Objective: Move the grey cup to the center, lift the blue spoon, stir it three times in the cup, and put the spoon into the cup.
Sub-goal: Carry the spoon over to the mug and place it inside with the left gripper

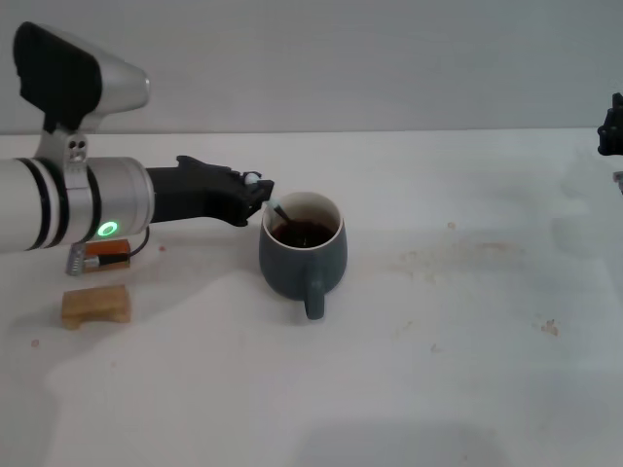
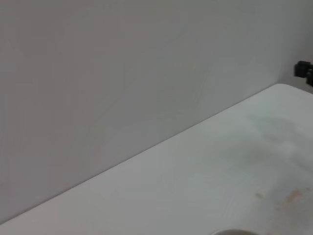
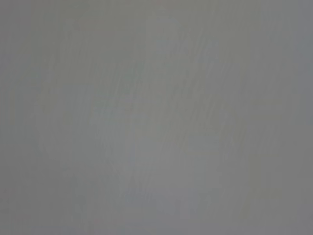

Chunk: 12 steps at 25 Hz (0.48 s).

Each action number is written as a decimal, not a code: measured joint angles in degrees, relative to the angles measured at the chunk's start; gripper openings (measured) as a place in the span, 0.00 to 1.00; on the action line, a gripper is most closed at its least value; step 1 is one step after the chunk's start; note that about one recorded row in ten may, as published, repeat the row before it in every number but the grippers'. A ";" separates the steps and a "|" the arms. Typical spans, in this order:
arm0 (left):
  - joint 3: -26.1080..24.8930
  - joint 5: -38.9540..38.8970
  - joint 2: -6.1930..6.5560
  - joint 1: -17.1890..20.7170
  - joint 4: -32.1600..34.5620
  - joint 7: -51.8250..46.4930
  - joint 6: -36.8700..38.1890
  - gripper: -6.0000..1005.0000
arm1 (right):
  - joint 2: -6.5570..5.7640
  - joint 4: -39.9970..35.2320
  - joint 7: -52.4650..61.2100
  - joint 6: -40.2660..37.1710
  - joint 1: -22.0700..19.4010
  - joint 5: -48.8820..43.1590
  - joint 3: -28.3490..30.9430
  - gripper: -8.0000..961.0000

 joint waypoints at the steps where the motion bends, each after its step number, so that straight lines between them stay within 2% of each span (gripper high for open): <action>1: -0.32 -0.01 0.03 0.31 -0.20 0.04 -0.09 0.15 | -0.02 0.01 0.00 0.00 0.02 0.00 0.04 0.07; 11: -0.70 -0.65 0.04 1.80 -1.13 0.11 -0.75 0.15 | -0.15 0.05 0.00 0.00 0.24 0.00 0.21 0.07; 12: -1.04 -1.62 0.04 2.07 -1.16 0.12 -2.74 0.15 | -0.15 0.06 -0.01 -0.02 0.24 -0.01 0.20 0.07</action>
